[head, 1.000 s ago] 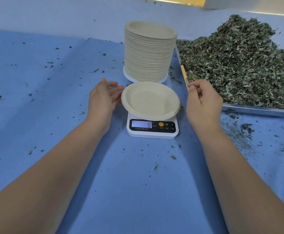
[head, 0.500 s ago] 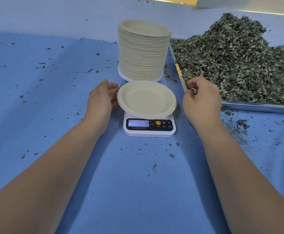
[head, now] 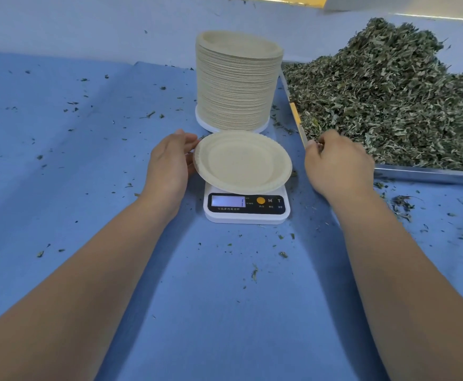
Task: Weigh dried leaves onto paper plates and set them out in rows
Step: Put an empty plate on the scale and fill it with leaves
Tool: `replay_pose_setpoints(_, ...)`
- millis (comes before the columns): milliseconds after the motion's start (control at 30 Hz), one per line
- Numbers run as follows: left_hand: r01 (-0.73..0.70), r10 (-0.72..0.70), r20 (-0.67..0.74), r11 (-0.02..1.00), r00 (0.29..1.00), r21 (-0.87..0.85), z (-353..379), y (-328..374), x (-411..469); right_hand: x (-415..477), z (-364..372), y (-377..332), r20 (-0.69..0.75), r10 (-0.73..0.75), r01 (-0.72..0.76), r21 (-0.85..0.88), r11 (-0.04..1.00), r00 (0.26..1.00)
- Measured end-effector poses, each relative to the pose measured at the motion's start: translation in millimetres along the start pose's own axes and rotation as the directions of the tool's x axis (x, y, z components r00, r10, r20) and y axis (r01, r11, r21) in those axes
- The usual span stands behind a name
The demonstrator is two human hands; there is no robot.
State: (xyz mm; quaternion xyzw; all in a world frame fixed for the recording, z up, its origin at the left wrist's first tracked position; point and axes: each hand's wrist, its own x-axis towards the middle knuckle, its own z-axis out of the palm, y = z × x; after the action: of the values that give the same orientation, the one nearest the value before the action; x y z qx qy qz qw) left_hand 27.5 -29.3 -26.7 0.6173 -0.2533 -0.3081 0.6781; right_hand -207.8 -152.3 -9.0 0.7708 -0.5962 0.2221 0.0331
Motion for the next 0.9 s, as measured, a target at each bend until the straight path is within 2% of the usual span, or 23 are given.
replay_pose_setpoints(167, 0.018, -0.018, 0.012, 0.998, 1.0, -0.052, -3.3, -1.0, 0.5, 20.2, 0.0, -2.0, 0.242, -0.013, 0.036, -0.094, 0.995, 0.97)
replay_pose_setpoints(367, -0.002, 0.003, 0.039, 1.0, 0.999, -0.024, -1.8, -0.9, -4.0, 37.0, 6.7, 8.7, 0.282, -0.059, 0.068, -0.023, 0.997, 0.958)
replay_pose_setpoints(433, 0.003, -0.002, 0.038, 1.0, 0.999, -0.023, -2.2, -0.9, -4.6, 44.6, 5.5, 9.8, 0.228, -0.072, 0.061, 0.056, 0.997, 0.971)
replay_pose_setpoints(600, -0.006, 0.007, 0.041, 1.0, 0.999, -0.025, -2.7, -2.4, -5.6, 58.2, 0.8, 7.0, -0.041, -0.095, 0.1, 0.119, 0.988, 0.995)
replay_pose_setpoints(767, -0.017, 0.016, 0.062, 1.0, 0.998, 0.021, -3.9, -4.6, -5.7, 63.6, -9.8, -3.7, -0.203, -0.103, 0.137, 0.159, 0.978, 0.974)
replay_pose_setpoints(900, -0.011, 0.01, 0.061, 1.0, 0.998, 0.018, -3.9, -4.6, -5.6, 50.9, -23.4, -36.6, -0.284, -0.179, 0.258, 0.272, 0.927, 0.942)
